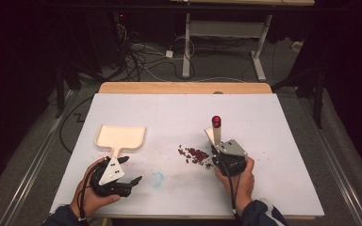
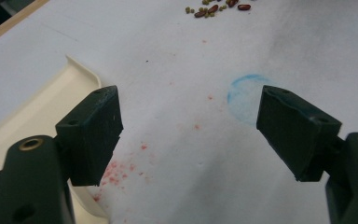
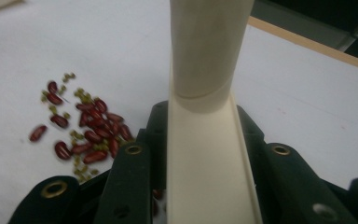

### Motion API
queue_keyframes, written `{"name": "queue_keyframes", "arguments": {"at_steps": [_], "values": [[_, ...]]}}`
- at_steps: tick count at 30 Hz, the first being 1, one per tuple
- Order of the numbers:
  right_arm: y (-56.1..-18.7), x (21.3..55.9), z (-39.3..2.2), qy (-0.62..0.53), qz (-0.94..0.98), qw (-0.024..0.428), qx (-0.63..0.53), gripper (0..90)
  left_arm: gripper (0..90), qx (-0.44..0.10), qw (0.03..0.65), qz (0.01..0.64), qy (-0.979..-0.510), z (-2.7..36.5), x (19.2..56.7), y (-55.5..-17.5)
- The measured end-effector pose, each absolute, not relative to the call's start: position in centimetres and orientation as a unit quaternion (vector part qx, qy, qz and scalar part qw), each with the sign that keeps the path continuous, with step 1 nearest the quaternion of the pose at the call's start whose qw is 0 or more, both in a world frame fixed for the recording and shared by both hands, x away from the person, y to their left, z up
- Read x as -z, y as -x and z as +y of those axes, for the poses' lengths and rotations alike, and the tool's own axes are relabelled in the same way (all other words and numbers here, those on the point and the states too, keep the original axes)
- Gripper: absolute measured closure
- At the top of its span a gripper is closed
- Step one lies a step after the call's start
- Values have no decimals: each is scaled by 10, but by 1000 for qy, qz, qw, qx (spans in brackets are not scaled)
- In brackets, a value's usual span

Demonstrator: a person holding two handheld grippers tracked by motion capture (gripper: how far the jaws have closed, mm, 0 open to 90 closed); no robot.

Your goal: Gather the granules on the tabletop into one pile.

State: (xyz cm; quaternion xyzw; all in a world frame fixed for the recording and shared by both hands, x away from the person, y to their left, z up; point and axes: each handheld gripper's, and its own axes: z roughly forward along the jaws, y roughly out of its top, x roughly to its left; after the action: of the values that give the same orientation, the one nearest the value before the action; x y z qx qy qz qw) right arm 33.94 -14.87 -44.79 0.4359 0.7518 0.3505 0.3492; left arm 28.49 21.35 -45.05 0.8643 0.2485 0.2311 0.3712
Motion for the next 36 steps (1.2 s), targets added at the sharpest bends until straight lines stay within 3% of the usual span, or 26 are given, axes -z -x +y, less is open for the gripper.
{"name": "queue_keyframes", "arguments": {"at_steps": [7, 14, 27, 36], "values": [[-344, 453, -114, -431, 746, 356, -362, 672, 211, -218, 373, 246, -868, 213, 452, -285], [-346, 451, -111, -423, 741, 364, -374, 672, 211, -217, 374, 247, -867, 213, 452, -285], [-331, 418, -166, -424, 738, 335, -404, 672, 211, -218, 373, 248, -867, 214, 452, -284], [-305, 433, -193, -436, 763, 296, -374, 672, 211, -216, 371, 248, -868, 213, 453, -285]]}}
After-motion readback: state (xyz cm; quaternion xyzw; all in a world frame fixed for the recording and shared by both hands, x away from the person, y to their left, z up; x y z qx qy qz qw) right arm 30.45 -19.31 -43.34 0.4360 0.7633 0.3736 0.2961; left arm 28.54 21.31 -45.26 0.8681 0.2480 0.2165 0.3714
